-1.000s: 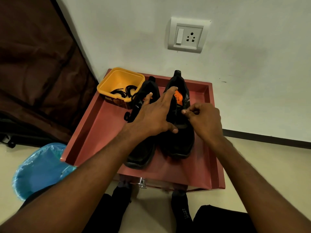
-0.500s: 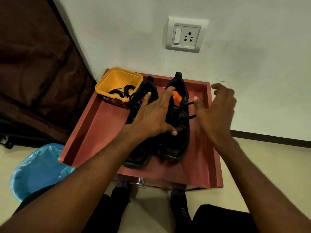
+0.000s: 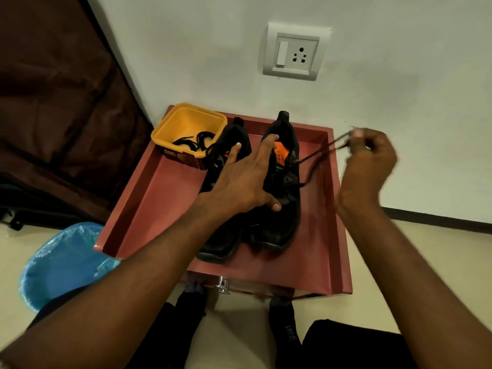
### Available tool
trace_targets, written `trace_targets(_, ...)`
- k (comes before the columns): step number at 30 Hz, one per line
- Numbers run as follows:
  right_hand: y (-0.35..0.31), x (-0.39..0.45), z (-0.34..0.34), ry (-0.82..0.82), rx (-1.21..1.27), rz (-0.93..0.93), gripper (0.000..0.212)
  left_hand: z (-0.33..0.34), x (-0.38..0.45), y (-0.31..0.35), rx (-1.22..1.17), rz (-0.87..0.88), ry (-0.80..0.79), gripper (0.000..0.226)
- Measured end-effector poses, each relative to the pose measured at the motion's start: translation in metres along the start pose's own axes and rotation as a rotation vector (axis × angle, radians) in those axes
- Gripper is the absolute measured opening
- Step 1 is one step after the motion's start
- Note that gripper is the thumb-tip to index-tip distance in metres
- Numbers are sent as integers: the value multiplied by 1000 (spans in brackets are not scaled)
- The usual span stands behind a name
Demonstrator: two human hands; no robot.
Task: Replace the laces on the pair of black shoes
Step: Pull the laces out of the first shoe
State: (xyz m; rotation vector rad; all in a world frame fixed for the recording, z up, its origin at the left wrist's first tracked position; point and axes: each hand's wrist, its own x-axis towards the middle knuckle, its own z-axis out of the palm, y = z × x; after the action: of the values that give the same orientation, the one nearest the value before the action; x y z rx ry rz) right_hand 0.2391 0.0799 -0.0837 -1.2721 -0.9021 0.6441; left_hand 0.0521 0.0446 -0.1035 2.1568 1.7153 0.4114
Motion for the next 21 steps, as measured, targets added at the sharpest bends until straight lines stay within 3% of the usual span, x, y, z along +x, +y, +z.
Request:
trace_targets(1,-3,2,-4,34,-37,-16,6,-1,0,0,5,3,3,144)
trace_targets(3,0,-2,-11,-48,-319,-143,29,0,0,1,4,8,2,144)
trace_targets(6,13,-14,-8,-370,-708,-318,31,2,1,0,-2,11,6,145)
trace_targets(8,19,-19,-1,-568,-952,-341,34,2,1,-1,4,8,3,144)
trace_targets(10,21,-20,2,-677,-1011,-305,34,1,1,-2,8,5,5,144)
trace_targets(13,21,-18,0,-709,-1034,-287,13,1,1,-3,-4,-2,8,143)
trace_targets(15,19,-20,2,-694,-866,-213,5,2,1,-3,-20,5,0,143)
trace_targets(19,-3,-10,2,-359,131,234,11,1,1,-2,-39,10,5,144)
trace_targets(21,-5,-2,-3,-262,262,329,12,1,2,-3,-42,16,9,144)
